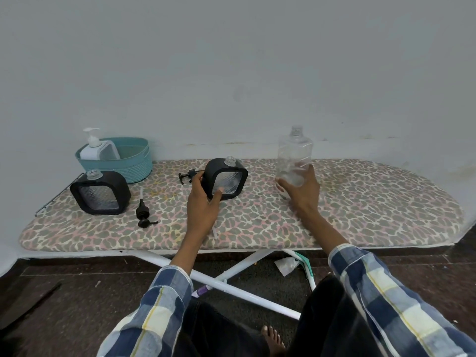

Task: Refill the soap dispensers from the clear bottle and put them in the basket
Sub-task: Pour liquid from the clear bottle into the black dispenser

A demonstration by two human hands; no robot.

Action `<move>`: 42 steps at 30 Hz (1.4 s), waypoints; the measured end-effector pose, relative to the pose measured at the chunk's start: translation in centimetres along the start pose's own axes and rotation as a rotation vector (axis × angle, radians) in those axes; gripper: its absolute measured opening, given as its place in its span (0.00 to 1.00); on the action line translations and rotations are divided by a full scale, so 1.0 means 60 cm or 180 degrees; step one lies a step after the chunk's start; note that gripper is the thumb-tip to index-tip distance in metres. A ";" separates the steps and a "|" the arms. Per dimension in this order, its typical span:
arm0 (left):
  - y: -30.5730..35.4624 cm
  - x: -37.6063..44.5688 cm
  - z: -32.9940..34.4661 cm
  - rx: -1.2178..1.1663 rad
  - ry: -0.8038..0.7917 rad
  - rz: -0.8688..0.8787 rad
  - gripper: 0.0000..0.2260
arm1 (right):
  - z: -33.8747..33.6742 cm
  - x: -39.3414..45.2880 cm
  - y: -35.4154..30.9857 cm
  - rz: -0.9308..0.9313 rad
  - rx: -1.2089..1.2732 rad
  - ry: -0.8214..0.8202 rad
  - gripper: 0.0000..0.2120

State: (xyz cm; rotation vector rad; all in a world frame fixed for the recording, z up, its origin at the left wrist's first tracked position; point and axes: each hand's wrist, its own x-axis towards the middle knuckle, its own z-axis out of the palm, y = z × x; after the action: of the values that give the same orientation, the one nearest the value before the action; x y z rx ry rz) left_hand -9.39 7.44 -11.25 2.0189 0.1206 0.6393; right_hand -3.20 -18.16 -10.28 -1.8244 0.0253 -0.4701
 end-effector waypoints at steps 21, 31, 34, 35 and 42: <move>0.012 -0.007 0.006 0.0456 -0.0327 -0.0091 0.25 | -0.011 -0.015 0.028 0.0198 0.0004 -0.0001 0.42; 0.013 -0.006 0.006 0.0090 -0.0282 -0.0163 0.23 | 0.025 -0.100 -0.031 -0.1066 -0.0421 0.0195 0.24; 0.007 -0.004 0.009 0.0000 -0.0180 -0.0166 0.23 | 0.054 -0.085 -0.055 -0.0974 -0.0286 -0.0312 0.29; 0.005 -0.004 0.010 -0.0018 -0.0115 -0.0152 0.24 | 0.065 -0.077 -0.061 -0.0888 -0.0243 -0.0403 0.29; -0.002 0.012 -0.001 -0.0395 0.0676 -0.0313 0.20 | 0.112 -0.050 -0.040 -0.0671 0.0107 -0.0651 0.20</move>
State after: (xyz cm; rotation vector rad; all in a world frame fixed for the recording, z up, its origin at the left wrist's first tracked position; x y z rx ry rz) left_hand -8.80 7.77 -11.04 1.8109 0.2974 0.7781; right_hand -4.26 -10.49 -10.49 -1.8424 -0.3156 -0.4257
